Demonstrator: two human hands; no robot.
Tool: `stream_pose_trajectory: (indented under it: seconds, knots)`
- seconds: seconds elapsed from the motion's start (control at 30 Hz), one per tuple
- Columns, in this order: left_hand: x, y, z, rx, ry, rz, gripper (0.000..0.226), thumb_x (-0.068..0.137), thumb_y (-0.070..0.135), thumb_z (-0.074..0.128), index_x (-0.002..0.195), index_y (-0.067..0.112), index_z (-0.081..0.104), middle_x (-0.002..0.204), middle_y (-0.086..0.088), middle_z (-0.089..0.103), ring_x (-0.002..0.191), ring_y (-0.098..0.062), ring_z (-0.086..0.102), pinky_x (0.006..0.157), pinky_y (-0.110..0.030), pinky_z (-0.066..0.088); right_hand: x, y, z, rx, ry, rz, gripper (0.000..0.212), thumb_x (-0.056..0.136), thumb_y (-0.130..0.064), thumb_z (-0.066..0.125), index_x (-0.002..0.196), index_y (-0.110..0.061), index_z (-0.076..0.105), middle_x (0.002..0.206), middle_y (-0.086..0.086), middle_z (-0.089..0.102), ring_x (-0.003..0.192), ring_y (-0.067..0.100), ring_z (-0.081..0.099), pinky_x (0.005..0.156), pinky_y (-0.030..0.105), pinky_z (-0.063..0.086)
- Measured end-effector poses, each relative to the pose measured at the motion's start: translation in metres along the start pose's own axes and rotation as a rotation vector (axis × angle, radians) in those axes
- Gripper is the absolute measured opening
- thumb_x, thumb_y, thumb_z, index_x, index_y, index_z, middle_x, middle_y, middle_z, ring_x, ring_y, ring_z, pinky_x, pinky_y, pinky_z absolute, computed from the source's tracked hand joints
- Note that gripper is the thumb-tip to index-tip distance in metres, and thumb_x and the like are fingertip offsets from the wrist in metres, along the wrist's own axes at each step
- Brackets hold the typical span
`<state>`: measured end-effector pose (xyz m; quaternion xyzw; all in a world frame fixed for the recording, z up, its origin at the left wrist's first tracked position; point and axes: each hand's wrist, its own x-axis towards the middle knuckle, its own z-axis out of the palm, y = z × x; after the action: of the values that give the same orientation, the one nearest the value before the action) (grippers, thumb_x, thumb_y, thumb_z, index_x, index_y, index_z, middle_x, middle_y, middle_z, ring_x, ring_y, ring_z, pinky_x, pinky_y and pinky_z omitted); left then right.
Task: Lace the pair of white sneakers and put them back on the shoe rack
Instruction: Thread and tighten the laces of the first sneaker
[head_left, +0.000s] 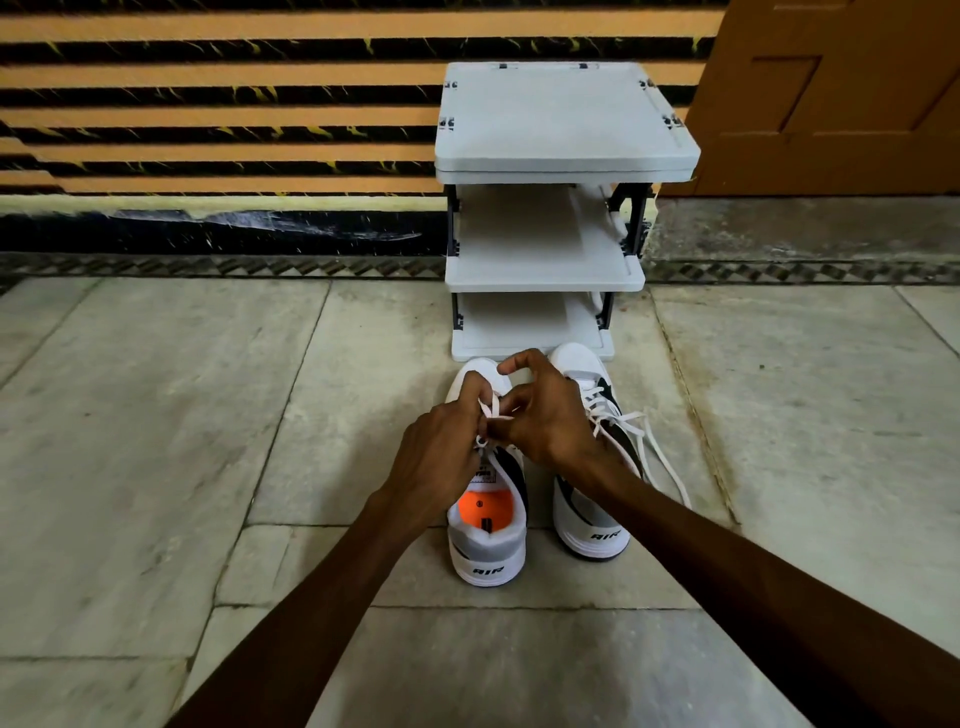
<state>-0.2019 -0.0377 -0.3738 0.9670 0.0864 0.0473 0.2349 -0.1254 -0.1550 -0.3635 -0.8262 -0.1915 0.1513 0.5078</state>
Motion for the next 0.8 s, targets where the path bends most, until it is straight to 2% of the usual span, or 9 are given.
stream_pose_trajectory:
  seconds: [0.07, 0.17, 0.3, 0.4, 0.47, 0.53, 0.67, 0.7, 0.8]
  knots:
    - [-0.001, 0.002, 0.001, -0.022, -0.007, 0.009, 0.047, 0.083, 0.0, 0.057, 0.117, 0.019, 0.032, 0.067, 0.009, 0.051, 0.053, -0.011, 0.05, 0.046, -0.02, 0.032, -0.001, 0.002, 0.002, -0.105, 0.018, -0.123, 0.058, 0.063, -0.007, 0.082, 0.108, -0.021, 0.049, 0.068, 0.004, 0.07, 0.059, 0.015, 0.066, 0.056, 0.024, 0.052]
    - [0.002, -0.001, 0.003, -0.097, 0.007, -0.003, 0.053, 0.083, 0.0, 0.056, 0.12, 0.022, 0.026, 0.073, 0.001, 0.062, 0.059, -0.018, 0.06, 0.051, -0.025, 0.043, -0.005, 0.005, 0.001, -0.164, 0.036, -0.246, 0.05, 0.07, -0.005, 0.076, 0.109, -0.021, 0.05, 0.066, 0.001, 0.068, 0.058, 0.014, 0.066, 0.056, 0.032, 0.055]
    - [0.006, -0.002, 0.002, -0.17, 0.008, -0.017, 0.067, 0.084, -0.001, 0.059, 0.132, 0.026, 0.021, 0.079, -0.004, 0.067, 0.065, -0.021, 0.064, 0.056, -0.03, 0.051, -0.011, 0.005, 0.001, -0.276, 0.039, -0.325, 0.043, 0.076, -0.011, 0.072, 0.111, -0.023, 0.049, 0.072, -0.001, 0.071, 0.064, 0.016, 0.067, 0.059, 0.03, 0.054]
    - [0.007, 0.001, 0.0, -0.272, 0.012, -0.048, 0.063, 0.088, 0.001, 0.055, 0.138, 0.022, 0.023, 0.079, 0.002, 0.064, 0.064, -0.012, 0.06, 0.052, -0.013, 0.046, -0.013, 0.005, 0.005, -0.523, 0.059, -0.482, 0.04, 0.075, -0.011, 0.068, 0.109, -0.022, 0.051, 0.083, 0.001, 0.073, 0.073, 0.026, 0.068, 0.059, 0.031, 0.049]
    - [0.007, 0.002, -0.001, -0.348, 0.006, -0.097, 0.058, 0.088, -0.002, 0.051, 0.136, 0.021, 0.026, 0.072, 0.007, 0.059, 0.061, -0.01, 0.057, 0.05, -0.012, 0.04, -0.014, 0.006, 0.008, -0.651, 0.079, -0.597, 0.033, 0.072, -0.01, 0.065, 0.104, -0.016, 0.058, 0.087, 0.006, 0.071, 0.073, 0.033, 0.067, 0.054, 0.035, 0.047]
    - [0.01, -0.001, -0.001, -0.431, -0.005, -0.176, 0.052, 0.086, -0.003, 0.048, 0.13, 0.022, 0.033, 0.072, 0.003, 0.062, 0.066, -0.016, 0.06, 0.054, -0.019, 0.042, -0.015, 0.007, 0.009, -0.724, 0.106, -0.657, 0.028, 0.068, -0.01, 0.066, 0.096, -0.015, 0.061, 0.08, 0.008, 0.067, 0.067, 0.034, 0.065, 0.047, 0.033, 0.044]
    - [0.017, -0.006, -0.002, -0.608, -0.038, -0.36, 0.023, 0.094, 0.014, 0.043, 0.111, 0.022, 0.058, 0.098, -0.008, 0.07, 0.085, -0.02, 0.067, 0.075, -0.033, 0.057, -0.014, 0.012, 0.011, -0.731, 0.134, -0.661, 0.034, 0.064, -0.01, 0.075, 0.093, -0.016, 0.059, 0.075, 0.007, 0.063, 0.061, 0.031, 0.063, 0.043, 0.031, 0.042]
    - [0.018, -0.007, -0.003, -0.645, -0.049, -0.388, 0.023, 0.097, 0.019, 0.041, 0.107, 0.021, 0.062, 0.102, -0.008, 0.071, 0.087, -0.02, 0.068, 0.078, -0.035, 0.057, -0.014, 0.013, 0.011, -0.721, 0.131, -0.643, 0.035, 0.064, -0.012, 0.077, 0.094, -0.016, 0.059, 0.076, 0.006, 0.063, 0.062, 0.031, 0.064, 0.043, 0.031, 0.043]
    - [0.019, -0.009, -0.006, -0.782, -0.129, -0.425, 0.026, 0.097, 0.022, 0.044, 0.103, 0.02, 0.069, 0.102, -0.007, 0.073, 0.081, -0.012, 0.069, 0.066, -0.021, 0.054, -0.015, 0.012, 0.01, -0.702, 0.132, -0.615, 0.032, 0.063, -0.012, 0.079, 0.089, -0.015, 0.062, 0.076, 0.005, 0.064, 0.063, 0.031, 0.064, 0.043, 0.031, 0.044]
